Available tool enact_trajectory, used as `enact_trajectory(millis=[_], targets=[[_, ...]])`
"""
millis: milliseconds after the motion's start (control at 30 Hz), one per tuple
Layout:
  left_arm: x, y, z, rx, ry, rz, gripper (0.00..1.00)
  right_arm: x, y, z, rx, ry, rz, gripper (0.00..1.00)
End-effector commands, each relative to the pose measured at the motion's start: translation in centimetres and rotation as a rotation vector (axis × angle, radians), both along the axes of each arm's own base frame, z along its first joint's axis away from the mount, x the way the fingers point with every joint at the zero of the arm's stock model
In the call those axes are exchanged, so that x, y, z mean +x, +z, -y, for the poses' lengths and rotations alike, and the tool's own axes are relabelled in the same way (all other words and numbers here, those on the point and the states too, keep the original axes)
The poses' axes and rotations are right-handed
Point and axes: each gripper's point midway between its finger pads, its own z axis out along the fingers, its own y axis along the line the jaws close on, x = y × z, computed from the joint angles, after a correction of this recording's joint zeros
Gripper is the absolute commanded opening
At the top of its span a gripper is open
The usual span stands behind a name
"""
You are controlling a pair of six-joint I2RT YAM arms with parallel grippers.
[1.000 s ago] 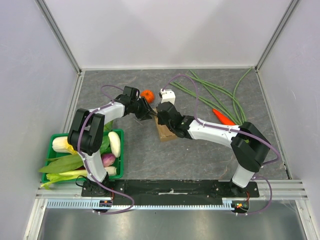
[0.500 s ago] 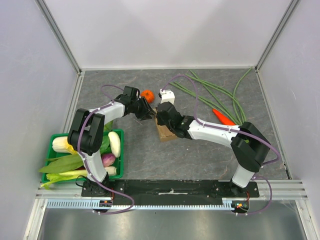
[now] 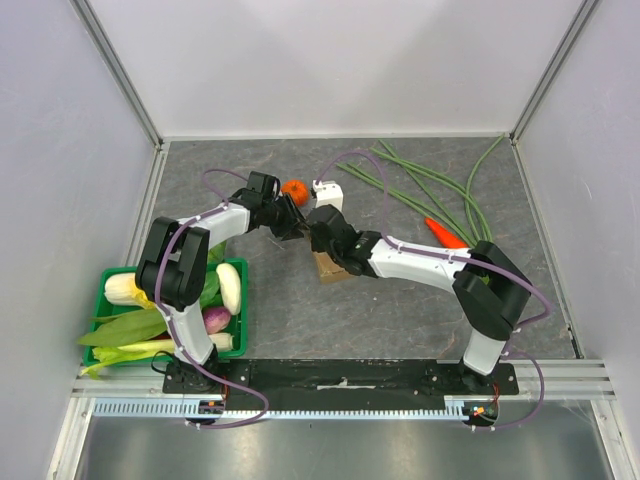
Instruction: Unpack the express box
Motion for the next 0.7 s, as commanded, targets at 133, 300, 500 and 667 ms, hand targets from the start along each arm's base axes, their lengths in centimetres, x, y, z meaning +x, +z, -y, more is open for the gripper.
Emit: enact_trajectory(millis=[133, 300, 500, 667], targets=[[-2.4, -4.1, -3.3, 0.198, 0.009, -0.115, 0.36, -1.4, 1.3, -1.3, -0.084, 0.043, -0.027, 0.0], [-2.4, -4.6, -3.8, 0.226, 0.026, -0.132, 0.34, -3.1, 0.9, -1.0, -0.136, 0.066, -0.1, 0.0], [-2.4, -4.9, -4.2, 0.246, 0.044, -0.14, 0.34, -4.9, -0.3, -0.6, -0.167, 0.097, -0.179, 0.0], [-2.5, -5.1, -4.1, 0.243, 0.046, -0.147, 0.34, -6.2, -1.4, -0.6, -0.186, 0.112, -0.215, 0.0]])
